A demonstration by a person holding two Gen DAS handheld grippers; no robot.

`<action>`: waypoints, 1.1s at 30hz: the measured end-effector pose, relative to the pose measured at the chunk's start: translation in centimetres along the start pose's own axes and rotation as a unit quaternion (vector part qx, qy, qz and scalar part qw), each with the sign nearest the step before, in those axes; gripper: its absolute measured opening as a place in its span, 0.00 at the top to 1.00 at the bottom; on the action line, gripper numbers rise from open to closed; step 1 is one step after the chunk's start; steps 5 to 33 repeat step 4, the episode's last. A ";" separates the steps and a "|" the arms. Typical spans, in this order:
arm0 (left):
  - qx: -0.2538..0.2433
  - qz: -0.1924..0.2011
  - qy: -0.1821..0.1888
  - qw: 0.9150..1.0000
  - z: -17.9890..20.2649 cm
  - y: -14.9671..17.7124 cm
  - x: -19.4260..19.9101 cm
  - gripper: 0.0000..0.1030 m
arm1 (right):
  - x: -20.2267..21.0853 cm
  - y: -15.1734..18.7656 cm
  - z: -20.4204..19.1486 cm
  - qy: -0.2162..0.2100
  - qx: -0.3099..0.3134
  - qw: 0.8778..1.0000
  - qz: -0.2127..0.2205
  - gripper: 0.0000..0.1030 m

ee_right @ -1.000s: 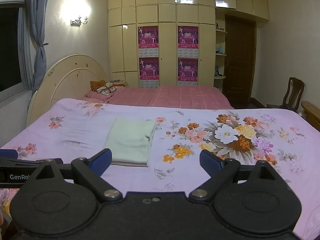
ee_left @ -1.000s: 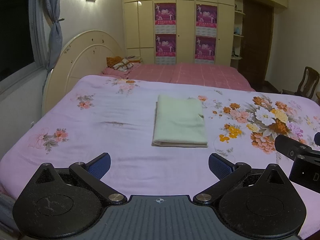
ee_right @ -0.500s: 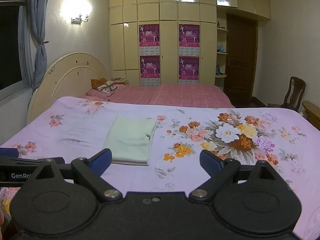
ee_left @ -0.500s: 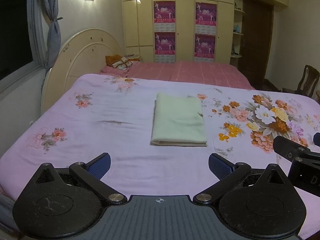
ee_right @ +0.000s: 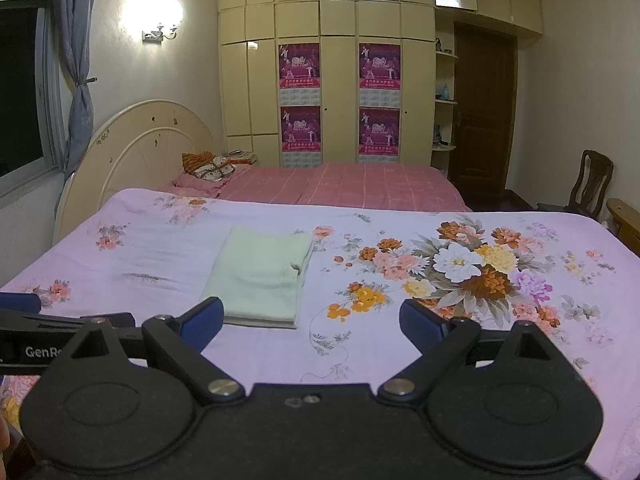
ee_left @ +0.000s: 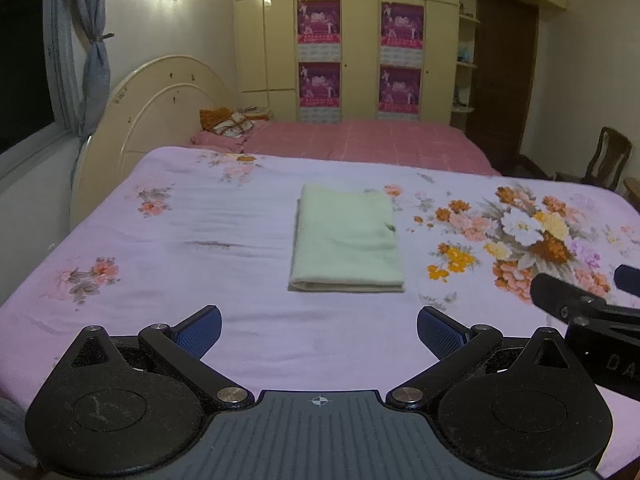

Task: Fold small clothes

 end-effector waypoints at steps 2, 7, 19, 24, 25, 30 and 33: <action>-0.001 0.004 -0.003 1.000 0.1 -0.1 -0.2 0.00 | -0.3 0.0 0.2 0.000 0.001 1.000 -0.003 0.09; -0.003 0.002 -0.002 1.000 0.3 -0.2 -0.7 0.00 | -0.6 -0.1 0.3 0.001 0.001 1.000 -0.006 0.09; -0.003 0.002 -0.002 1.000 0.3 -0.2 -0.7 0.00 | -0.6 -0.1 0.3 0.001 0.001 1.000 -0.006 0.09; -0.003 0.002 -0.002 1.000 0.3 -0.2 -0.7 0.00 | -0.6 -0.1 0.3 0.001 0.001 1.000 -0.006 0.09; -0.003 0.002 -0.002 1.000 0.3 -0.2 -0.7 0.00 | -0.6 -0.1 0.3 0.001 0.001 1.000 -0.006 0.09; -0.003 0.002 -0.002 1.000 0.3 -0.2 -0.7 0.00 | -0.6 -0.1 0.3 0.001 0.001 1.000 -0.006 0.09; -0.003 0.002 -0.002 1.000 0.3 -0.2 -0.7 0.00 | -0.6 -0.1 0.3 0.001 0.001 1.000 -0.006 0.09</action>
Point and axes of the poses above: each gripper's, at about its wrist camera, not at the fingertips, and x roughly against the way its jaws point, z to its right, y to its underside, the point moved 1 cm from there along -x, roughly the way its jaws point, and after that the axes turned 14 degrees about -y, right-handed, at the moved point
